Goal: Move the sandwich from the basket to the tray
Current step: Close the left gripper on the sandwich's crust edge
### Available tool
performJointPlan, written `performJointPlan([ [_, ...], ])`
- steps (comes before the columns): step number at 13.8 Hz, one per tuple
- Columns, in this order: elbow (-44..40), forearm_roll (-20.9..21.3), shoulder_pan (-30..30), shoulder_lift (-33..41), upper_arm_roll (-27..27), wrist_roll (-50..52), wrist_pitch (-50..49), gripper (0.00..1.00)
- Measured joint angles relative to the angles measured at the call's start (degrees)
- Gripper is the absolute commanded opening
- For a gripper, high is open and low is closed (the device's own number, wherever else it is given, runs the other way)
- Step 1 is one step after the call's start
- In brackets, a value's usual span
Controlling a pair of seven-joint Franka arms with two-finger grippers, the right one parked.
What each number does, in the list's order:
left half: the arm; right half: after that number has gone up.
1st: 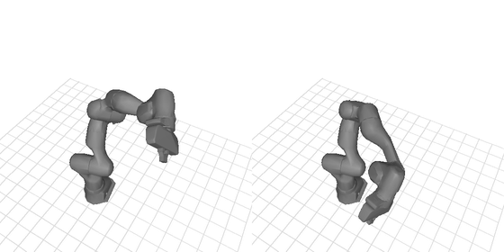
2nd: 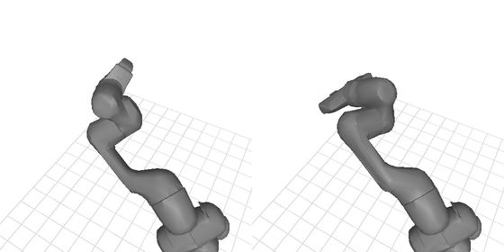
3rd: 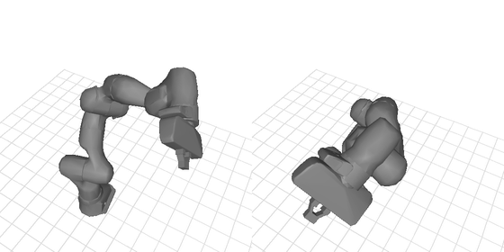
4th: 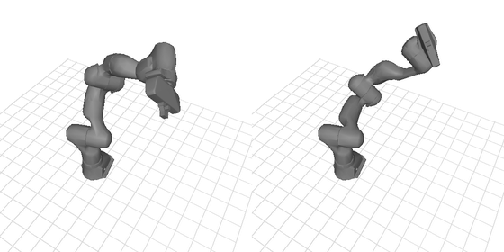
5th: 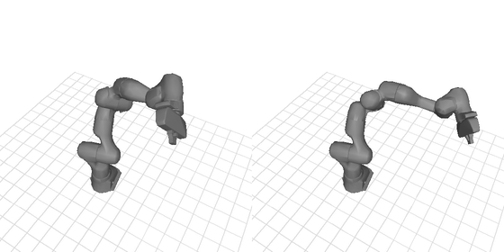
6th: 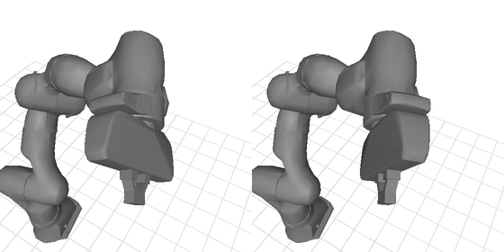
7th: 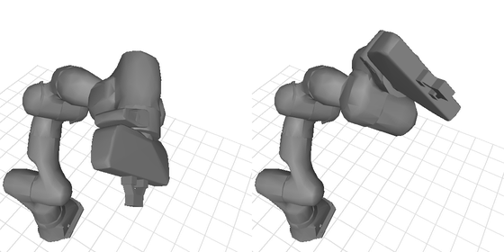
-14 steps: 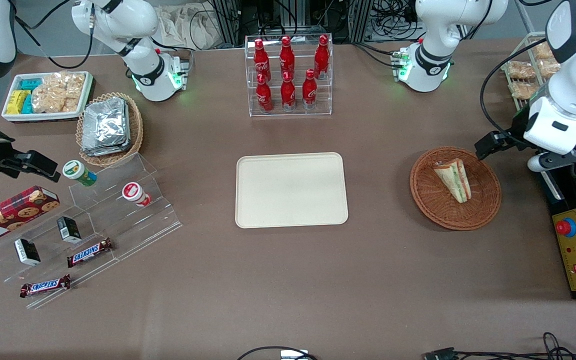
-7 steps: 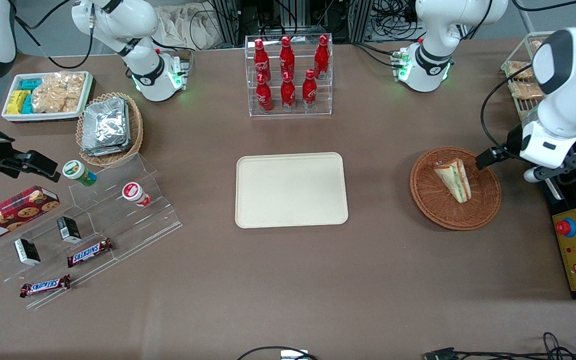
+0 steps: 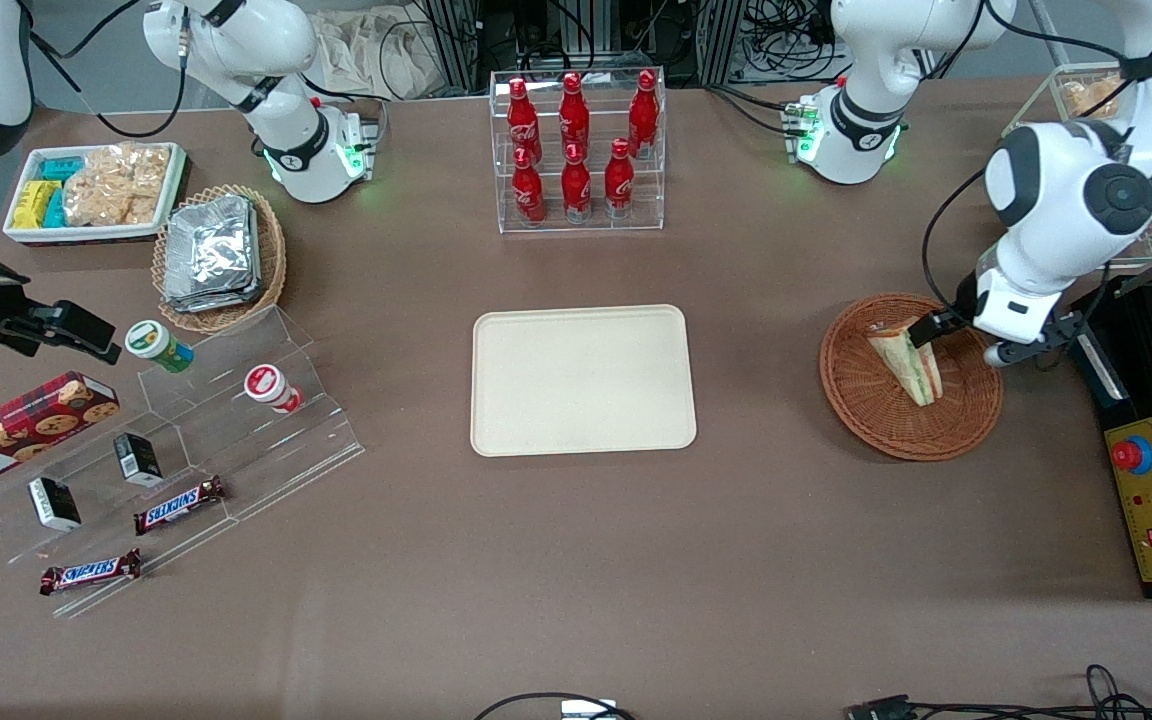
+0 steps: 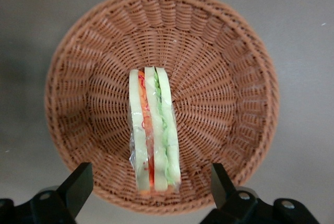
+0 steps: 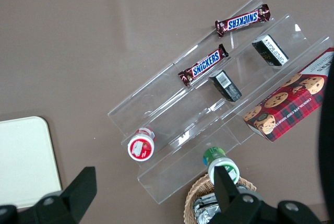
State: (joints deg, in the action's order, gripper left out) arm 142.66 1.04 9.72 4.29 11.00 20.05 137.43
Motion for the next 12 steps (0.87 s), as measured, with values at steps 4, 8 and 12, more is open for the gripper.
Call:
performJointPlan([
  [4, 3.09, 0.0, 0.08, -6.11, -0.02, 0.0, 9.12, 1.0],
  [8, 3.09, 0.0, 0.1, -9.58, -0.02, 0.0, 12.16, 0.48],
  [12, 3.08, 0.0, 0.1, -9.7, -0.02, 0.0, 12.27, 0.0],
])
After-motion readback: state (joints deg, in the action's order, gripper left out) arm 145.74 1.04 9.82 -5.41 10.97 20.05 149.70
